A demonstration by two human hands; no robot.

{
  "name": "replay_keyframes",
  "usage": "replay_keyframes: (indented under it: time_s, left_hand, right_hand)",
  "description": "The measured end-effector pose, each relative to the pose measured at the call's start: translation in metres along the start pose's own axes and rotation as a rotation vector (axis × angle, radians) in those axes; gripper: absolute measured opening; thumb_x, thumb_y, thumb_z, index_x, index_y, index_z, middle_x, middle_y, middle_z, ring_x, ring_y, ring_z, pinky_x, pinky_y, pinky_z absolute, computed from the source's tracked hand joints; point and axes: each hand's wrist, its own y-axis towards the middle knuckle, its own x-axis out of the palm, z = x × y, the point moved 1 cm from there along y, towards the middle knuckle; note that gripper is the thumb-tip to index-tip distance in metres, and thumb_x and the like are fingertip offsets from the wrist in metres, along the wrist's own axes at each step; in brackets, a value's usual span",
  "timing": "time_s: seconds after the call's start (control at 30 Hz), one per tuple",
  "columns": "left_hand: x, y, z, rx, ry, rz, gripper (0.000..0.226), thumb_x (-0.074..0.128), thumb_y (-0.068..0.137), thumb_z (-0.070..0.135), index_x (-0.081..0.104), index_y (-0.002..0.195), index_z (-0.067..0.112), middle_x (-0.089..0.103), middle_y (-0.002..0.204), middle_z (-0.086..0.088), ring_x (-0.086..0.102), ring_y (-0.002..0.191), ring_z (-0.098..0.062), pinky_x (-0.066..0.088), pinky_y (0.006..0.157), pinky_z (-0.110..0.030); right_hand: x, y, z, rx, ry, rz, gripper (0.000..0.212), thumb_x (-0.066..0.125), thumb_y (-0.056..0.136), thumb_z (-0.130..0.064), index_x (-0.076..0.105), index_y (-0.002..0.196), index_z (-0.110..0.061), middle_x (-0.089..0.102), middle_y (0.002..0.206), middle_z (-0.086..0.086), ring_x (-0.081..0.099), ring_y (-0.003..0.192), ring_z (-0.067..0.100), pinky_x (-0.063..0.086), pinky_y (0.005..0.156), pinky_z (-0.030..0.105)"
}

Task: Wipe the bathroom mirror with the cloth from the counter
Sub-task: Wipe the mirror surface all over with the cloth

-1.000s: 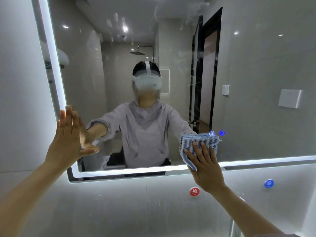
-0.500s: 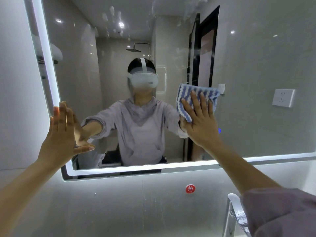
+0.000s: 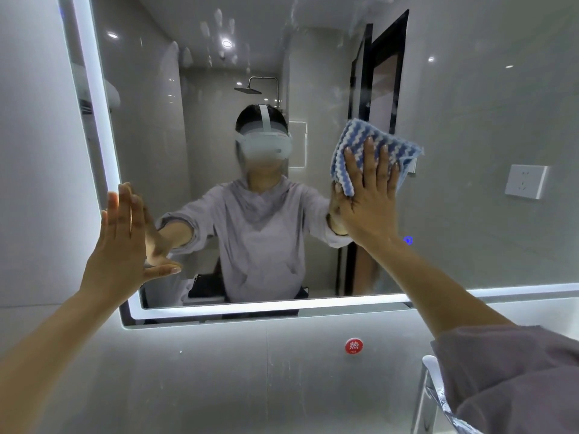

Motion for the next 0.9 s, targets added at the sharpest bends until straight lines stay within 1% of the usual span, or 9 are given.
replay_keyframes:
  time_s: [0.1, 0.17, 0.23, 0.33, 0.47, 0.53, 0.6, 0.77, 0.9]
  left_hand:
    - [0.000, 0.000, 0.000, 0.008, 0.005, 0.004, 0.124, 0.009, 0.065, 0.090, -0.004, 0.147, -0.003, 0.002, 0.153, -0.030, 0.007, 0.140, -0.050, 0.022, 0.108, -0.063]
    - [0.001, 0.000, -0.001, 0.011, 0.002, 0.008, 0.124, 0.009, 0.065, 0.090, -0.006, 0.147, -0.001, 0.000, 0.154, -0.029, 0.005, 0.140, -0.049, 0.021, 0.109, -0.062]
    - [0.002, 0.000, -0.002, 0.015, -0.004, 0.021, 0.123, 0.010, 0.065, 0.090, -0.010, 0.147, 0.002, -0.001, 0.154, -0.028, 0.004, 0.141, -0.048, 0.020, 0.109, -0.062]
    - [0.002, 0.000, -0.003, 0.010, -0.014, 0.025, 0.122, 0.010, 0.064, 0.091, -0.012, 0.147, 0.003, -0.001, 0.155, -0.027, 0.004, 0.141, -0.047, 0.019, 0.110, -0.061]
    - [0.002, 0.001, -0.003, -0.004, -0.010, 0.009, 0.125, 0.009, 0.066, 0.090, -0.001, 0.146, -0.005, 0.003, 0.153, -0.030, 0.008, 0.140, -0.050, 0.022, 0.109, -0.063]
    - [0.003, 0.001, -0.003, -0.002, 0.000, 0.014, 0.124, 0.009, 0.066, 0.090, -0.001, 0.146, -0.004, 0.004, 0.154, -0.030, 0.009, 0.140, -0.050, 0.022, 0.109, -0.062]
    - [0.003, 0.000, -0.003, 0.002, 0.012, 0.020, 0.124, 0.009, 0.066, 0.090, -0.001, 0.147, -0.004, 0.004, 0.154, -0.029, 0.008, 0.140, -0.049, 0.022, 0.109, -0.062]
    - [0.001, 0.002, -0.002, -0.004, 0.019, 0.013, 0.129, 0.010, 0.064, 0.091, 0.006, 0.145, -0.009, 0.004, 0.154, -0.029, 0.007, 0.141, -0.049, 0.021, 0.109, -0.063]
    - [0.000, 0.001, -0.001, -0.014, 0.035, 0.004, 0.128, 0.011, 0.065, 0.090, 0.010, 0.144, -0.010, 0.007, 0.154, -0.030, 0.008, 0.140, -0.050, 0.022, 0.109, -0.064]
  right_hand:
    - [0.009, -0.027, -0.009, -0.070, -0.005, -0.004, 0.062, 0.039, 0.099, -0.041, 0.016, 0.153, -0.021, 0.012, 0.159, 0.016, 0.002, 0.148, 0.034, 0.003, 0.119, 0.053]
    - [0.012, -0.047, -0.017, -0.122, -0.003, -0.047, 0.068, 0.044, 0.096, -0.038, 0.011, 0.153, -0.024, 0.004, 0.161, 0.010, -0.003, 0.148, 0.030, 0.003, 0.119, 0.053]
    - [0.014, -0.069, -0.027, -0.170, -0.014, -0.095, 0.062, 0.038, 0.098, -0.039, 0.014, 0.153, -0.024, 0.004, 0.161, 0.011, 0.000, 0.148, 0.032, 0.005, 0.119, 0.054]
    - [0.018, -0.104, -0.037, -0.230, -0.019, -0.148, 0.056, 0.023, 0.101, -0.043, 0.020, 0.152, -0.022, 0.013, 0.160, 0.013, 0.005, 0.147, 0.035, 0.004, 0.119, 0.053]
    - [0.030, -0.161, -0.045, -0.303, -0.080, -0.197, 0.062, 0.037, 0.095, -0.039, 0.021, 0.152, -0.023, 0.016, 0.159, 0.012, 0.006, 0.147, 0.036, 0.007, 0.118, 0.053]
    - [0.033, -0.178, -0.046, -0.336, -0.107, -0.233, 0.065, 0.039, 0.094, -0.039, 0.017, 0.153, -0.024, 0.015, 0.160, 0.010, 0.006, 0.148, 0.034, 0.008, 0.118, 0.052]
    - [0.033, -0.181, -0.045, -0.355, -0.111, -0.240, 0.064, 0.038, 0.094, -0.039, 0.018, 0.153, -0.025, 0.018, 0.159, 0.008, 0.007, 0.148, 0.032, 0.007, 0.119, 0.050]
    - [0.024, -0.161, -0.039, -0.354, -0.045, -0.232, 0.056, 0.043, 0.092, -0.034, 0.036, 0.147, -0.028, 0.029, 0.156, 0.004, 0.016, 0.146, 0.027, 0.014, 0.117, 0.048]
    - [0.018, -0.110, -0.037, -0.264, 0.003, -0.146, 0.058, 0.041, 0.093, -0.035, 0.026, 0.149, -0.028, 0.021, 0.158, 0.006, 0.007, 0.148, 0.027, 0.006, 0.119, 0.047]
